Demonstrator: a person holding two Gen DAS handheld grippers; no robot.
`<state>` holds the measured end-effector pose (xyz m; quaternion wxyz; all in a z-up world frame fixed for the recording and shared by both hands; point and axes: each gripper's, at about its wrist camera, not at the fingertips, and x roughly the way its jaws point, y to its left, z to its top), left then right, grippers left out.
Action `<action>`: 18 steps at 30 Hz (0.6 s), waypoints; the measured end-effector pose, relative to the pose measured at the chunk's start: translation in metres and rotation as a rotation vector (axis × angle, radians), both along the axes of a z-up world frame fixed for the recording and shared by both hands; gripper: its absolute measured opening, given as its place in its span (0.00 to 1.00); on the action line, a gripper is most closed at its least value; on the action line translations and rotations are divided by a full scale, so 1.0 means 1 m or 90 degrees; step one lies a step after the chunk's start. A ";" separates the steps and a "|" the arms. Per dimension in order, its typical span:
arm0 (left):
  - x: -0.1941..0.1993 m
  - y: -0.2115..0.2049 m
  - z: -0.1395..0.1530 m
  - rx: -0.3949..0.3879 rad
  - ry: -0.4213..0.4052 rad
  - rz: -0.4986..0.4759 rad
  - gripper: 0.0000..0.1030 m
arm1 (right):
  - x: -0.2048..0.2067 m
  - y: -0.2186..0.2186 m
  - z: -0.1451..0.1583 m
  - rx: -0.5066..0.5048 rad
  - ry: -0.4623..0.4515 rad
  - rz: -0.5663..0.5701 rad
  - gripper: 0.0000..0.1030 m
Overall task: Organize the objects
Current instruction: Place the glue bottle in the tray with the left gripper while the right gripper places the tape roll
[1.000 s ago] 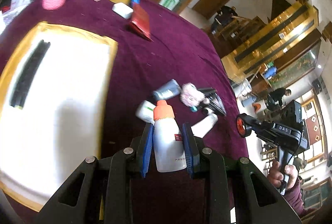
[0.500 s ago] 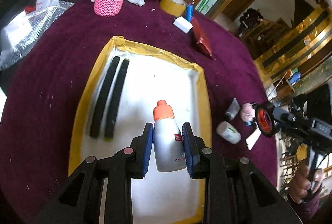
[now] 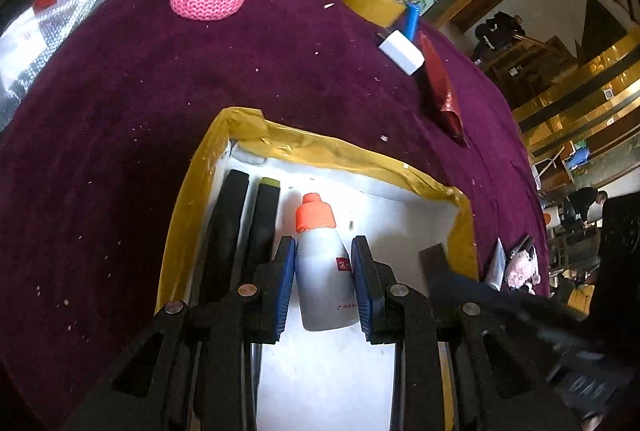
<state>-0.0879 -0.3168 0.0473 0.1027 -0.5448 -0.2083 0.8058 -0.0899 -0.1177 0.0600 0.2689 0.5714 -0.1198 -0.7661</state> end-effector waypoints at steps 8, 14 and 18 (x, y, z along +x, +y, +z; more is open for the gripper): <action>-0.004 -0.001 -0.002 0.028 -0.005 0.006 0.26 | -0.011 -0.010 -0.016 0.017 -0.011 -0.029 0.13; 0.006 -0.015 0.025 0.045 0.022 0.016 0.47 | -0.016 -0.011 -0.023 -0.002 -0.039 -0.031 0.16; 0.021 -0.019 0.048 0.019 0.055 0.022 0.48 | -0.012 -0.010 -0.011 -0.017 -0.037 -0.034 0.34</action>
